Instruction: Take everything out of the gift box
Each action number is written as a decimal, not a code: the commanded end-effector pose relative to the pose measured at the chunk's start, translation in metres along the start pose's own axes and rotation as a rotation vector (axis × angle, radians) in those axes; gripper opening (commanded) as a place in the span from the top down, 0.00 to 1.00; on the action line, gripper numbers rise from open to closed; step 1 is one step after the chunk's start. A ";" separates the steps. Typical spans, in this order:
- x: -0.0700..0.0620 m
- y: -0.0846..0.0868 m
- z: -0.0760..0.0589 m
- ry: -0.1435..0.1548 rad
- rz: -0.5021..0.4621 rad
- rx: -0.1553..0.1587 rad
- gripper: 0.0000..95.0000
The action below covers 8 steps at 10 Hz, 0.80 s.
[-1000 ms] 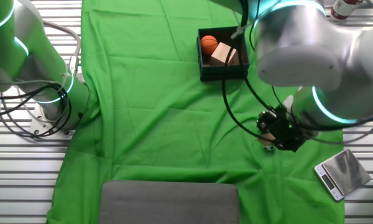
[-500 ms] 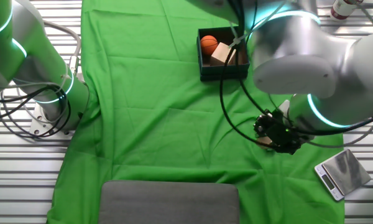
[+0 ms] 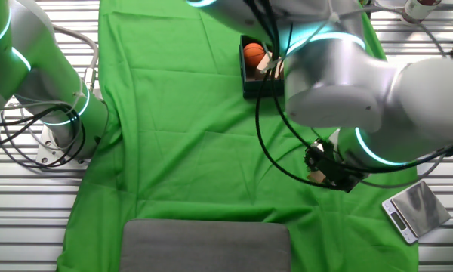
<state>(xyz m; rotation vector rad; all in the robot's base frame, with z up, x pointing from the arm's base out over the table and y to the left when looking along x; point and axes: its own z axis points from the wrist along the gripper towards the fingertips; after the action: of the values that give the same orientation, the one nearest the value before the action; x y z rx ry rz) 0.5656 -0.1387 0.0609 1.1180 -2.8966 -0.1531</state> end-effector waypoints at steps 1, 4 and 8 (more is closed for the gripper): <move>0.001 0.000 0.000 0.007 0.010 0.006 1.00; 0.001 0.000 0.000 0.008 0.004 0.007 0.60; 0.001 0.001 -0.012 0.014 0.011 0.004 0.60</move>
<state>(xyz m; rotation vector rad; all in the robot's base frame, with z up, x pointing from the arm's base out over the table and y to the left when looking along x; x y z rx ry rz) 0.5654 -0.1395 0.0735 1.0982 -2.8912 -0.1384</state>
